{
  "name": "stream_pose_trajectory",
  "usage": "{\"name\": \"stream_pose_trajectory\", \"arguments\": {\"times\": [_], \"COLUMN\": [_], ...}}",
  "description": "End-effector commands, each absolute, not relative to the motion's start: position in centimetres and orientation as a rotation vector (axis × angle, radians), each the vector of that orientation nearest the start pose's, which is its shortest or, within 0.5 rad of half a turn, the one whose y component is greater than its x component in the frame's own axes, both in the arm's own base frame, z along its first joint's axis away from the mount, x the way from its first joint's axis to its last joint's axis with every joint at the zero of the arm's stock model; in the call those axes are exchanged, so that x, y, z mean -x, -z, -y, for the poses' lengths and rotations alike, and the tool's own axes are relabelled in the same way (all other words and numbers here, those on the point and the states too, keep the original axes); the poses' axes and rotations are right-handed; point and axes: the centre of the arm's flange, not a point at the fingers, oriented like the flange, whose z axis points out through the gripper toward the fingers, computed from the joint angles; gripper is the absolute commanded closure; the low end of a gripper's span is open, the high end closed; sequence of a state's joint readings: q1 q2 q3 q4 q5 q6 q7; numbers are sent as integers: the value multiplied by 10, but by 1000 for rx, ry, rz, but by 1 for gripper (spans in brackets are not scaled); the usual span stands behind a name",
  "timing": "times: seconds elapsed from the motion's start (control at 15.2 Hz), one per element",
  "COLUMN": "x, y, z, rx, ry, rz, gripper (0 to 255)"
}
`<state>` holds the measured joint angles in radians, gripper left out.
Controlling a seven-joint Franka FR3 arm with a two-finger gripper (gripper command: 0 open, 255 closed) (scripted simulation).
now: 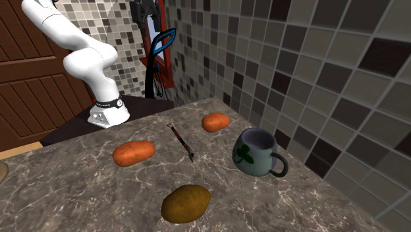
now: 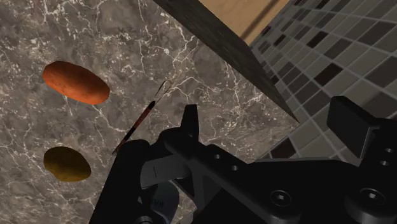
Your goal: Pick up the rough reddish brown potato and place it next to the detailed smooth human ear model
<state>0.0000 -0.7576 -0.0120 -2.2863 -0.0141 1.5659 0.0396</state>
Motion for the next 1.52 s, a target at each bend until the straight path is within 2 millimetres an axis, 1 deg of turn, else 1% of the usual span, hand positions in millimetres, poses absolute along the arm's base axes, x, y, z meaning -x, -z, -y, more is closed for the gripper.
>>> {"name": "stream_pose_trajectory", "arguments": {"times": [0.0, 0.4, 0.79, 1.12, 1.45], "x": [-315, -351, -396, -439, -486], "y": [-614, -562, -511, -470, -429], "z": [7, 52, 90, 115, 134], "rx": [3145, 3142, 3113, 3070, 3010], "ry": [59, 94, 128, 156, 184], "rz": [-77, 201, 477, 705, 929], "gripper": [0, 0, 0, 0, 0]}}
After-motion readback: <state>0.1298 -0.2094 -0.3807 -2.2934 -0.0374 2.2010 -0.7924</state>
